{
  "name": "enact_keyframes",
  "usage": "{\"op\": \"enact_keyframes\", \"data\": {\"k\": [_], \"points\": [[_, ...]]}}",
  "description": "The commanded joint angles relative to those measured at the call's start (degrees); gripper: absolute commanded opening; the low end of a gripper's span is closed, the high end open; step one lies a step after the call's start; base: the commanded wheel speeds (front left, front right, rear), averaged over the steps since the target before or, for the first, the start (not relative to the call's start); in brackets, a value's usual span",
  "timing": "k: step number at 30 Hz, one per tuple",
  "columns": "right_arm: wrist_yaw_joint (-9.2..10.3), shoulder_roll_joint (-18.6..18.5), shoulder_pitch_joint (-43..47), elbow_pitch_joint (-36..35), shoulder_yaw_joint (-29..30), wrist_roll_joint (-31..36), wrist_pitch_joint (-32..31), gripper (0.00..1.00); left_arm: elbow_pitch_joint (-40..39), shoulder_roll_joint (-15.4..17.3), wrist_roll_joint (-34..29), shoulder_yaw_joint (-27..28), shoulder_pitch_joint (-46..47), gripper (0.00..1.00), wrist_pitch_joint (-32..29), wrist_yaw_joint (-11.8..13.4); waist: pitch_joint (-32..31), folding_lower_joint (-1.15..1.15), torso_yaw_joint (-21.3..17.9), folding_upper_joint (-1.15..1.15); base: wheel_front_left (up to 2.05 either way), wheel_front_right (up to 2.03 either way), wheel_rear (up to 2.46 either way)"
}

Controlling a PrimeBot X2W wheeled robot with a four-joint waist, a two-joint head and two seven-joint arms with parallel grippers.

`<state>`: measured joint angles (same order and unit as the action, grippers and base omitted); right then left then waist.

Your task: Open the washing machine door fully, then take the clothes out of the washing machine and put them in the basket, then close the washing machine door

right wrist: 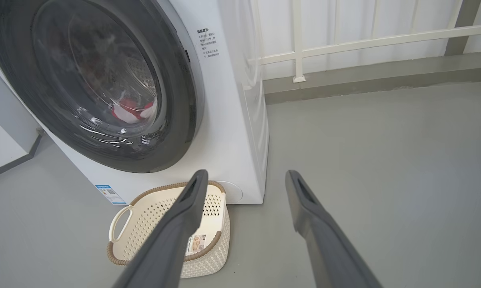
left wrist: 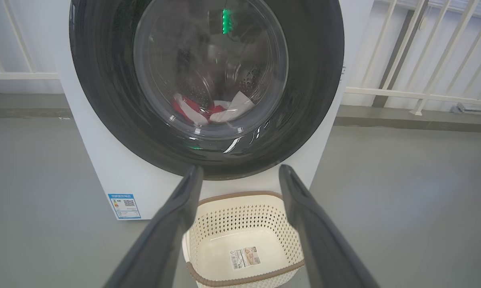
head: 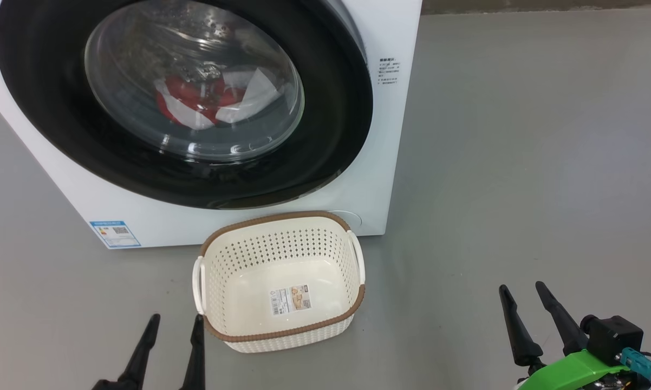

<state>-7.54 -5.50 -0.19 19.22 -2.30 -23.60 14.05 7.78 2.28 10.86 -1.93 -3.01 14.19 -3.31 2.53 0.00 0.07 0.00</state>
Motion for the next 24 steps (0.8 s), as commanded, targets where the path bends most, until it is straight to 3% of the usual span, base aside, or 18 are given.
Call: {"op": "enact_keyframes", "data": {"k": [1,24], "points": [[0.05,-0.9,-0.6,-1.5,-1.0,1.5,1.0,1.00,-1.4,0.6,-1.6,1.5,0.1,1.00,0.8,0.5,0.0,0.00,0.0,0.00,0.00,0.00,0.00],[0.05,0.2,0.6,-2.2,0.9,1.8,1.0,1.00,2.2,0.6,1.0,2.0,0.8,1.00,0.8,-0.6,0.0,0.00,-0.3,0.00,0.00,0.00,0.00]]}}
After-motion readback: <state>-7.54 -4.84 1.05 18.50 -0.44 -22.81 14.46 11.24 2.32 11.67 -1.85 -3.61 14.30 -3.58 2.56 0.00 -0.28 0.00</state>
